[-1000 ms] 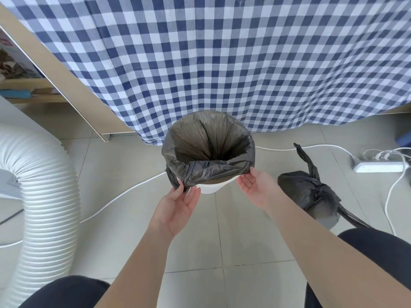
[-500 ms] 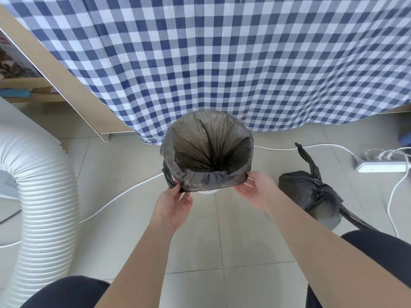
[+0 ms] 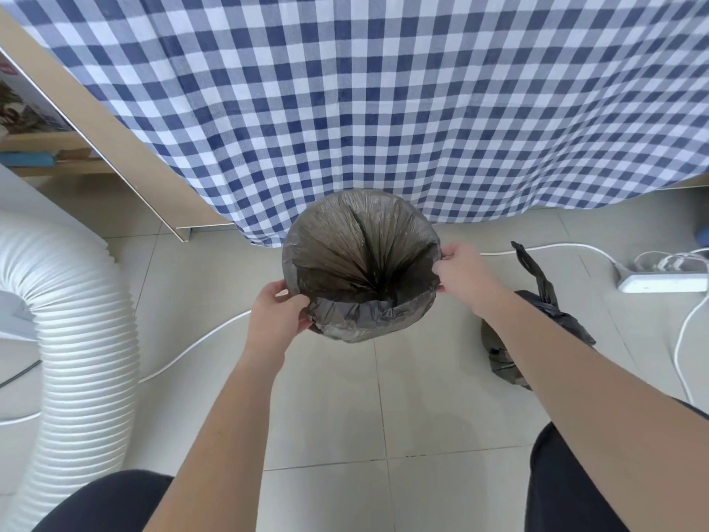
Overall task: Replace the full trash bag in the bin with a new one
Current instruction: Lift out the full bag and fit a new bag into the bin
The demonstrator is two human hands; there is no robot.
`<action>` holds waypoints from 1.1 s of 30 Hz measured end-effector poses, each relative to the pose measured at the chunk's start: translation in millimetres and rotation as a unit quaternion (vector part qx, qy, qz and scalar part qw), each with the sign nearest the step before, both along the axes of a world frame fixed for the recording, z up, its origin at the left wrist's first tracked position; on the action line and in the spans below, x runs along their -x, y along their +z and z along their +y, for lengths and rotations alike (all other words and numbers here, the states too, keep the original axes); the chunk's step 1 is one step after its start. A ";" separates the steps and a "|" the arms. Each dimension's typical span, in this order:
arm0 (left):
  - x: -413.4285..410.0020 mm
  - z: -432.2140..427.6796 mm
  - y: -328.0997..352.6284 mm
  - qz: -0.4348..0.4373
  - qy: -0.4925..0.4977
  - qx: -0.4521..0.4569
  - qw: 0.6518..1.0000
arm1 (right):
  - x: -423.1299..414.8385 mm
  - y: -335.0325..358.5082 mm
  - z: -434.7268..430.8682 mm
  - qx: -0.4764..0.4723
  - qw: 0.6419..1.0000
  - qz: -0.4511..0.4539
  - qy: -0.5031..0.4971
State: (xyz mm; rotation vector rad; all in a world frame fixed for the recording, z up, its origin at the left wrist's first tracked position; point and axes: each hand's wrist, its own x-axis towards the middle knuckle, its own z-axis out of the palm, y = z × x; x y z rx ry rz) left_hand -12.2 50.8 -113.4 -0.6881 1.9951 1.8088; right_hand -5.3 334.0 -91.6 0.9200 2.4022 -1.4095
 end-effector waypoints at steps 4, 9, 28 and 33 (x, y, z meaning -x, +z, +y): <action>1.6 -22.0 8.6 -0.042 -0.083 0.078 0.993 | -13.2 25.7 11.1 -0.026 0.984 -0.133 0.116; -5.0 -31.9 24.5 -0.072 -0.182 0.120 0.973 | -29.9 35.7 17.4 -0.060 0.955 -0.225 0.186; -11.7 -15.2 65.2 0.021 -0.316 0.516 0.796 | -36.0 37.3 -8.9 -0.348 0.878 -0.148 0.294; -3.8 31.9 55.0 0.225 -0.388 0.340 0.827 | -28.9 27.3 -52.6 -0.302 0.891 0.082 0.327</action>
